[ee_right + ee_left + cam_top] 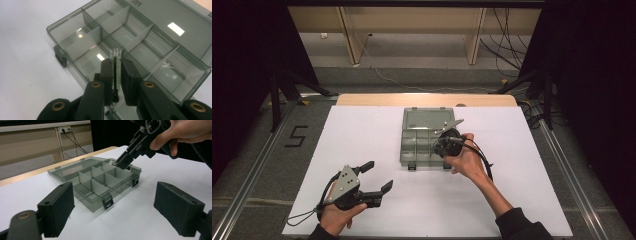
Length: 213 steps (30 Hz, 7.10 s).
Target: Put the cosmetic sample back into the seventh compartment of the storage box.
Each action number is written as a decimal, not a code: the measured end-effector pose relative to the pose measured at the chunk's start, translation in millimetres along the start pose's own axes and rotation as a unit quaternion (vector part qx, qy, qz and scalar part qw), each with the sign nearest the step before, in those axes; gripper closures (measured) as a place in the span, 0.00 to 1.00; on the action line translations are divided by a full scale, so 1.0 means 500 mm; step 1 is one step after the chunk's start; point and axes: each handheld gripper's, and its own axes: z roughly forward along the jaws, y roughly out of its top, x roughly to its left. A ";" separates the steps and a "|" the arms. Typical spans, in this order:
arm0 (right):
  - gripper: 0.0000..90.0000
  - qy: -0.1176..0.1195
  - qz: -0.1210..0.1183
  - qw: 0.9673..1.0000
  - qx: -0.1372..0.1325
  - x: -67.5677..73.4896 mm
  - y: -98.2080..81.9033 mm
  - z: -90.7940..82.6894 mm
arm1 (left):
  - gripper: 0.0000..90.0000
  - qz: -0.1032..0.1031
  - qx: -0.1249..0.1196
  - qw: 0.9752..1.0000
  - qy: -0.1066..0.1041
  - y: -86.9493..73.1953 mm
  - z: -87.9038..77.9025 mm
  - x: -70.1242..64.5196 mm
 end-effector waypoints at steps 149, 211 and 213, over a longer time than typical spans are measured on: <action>0.23 0.054 -0.002 0.972 -0.230 0.065 -0.085 -0.152 | 0.17 0.001 0.001 1.000 0.000 0.000 -0.001 0.000; 0.18 0.052 0.030 0.955 -0.290 0.066 -0.194 -0.175 | 0.17 0.001 0.004 1.000 0.000 -0.001 0.000 -0.001; 0.18 0.051 0.032 0.957 -0.283 0.065 -0.200 -0.177 | 0.17 0.002 0.004 1.000 -0.001 -0.001 0.000 -0.001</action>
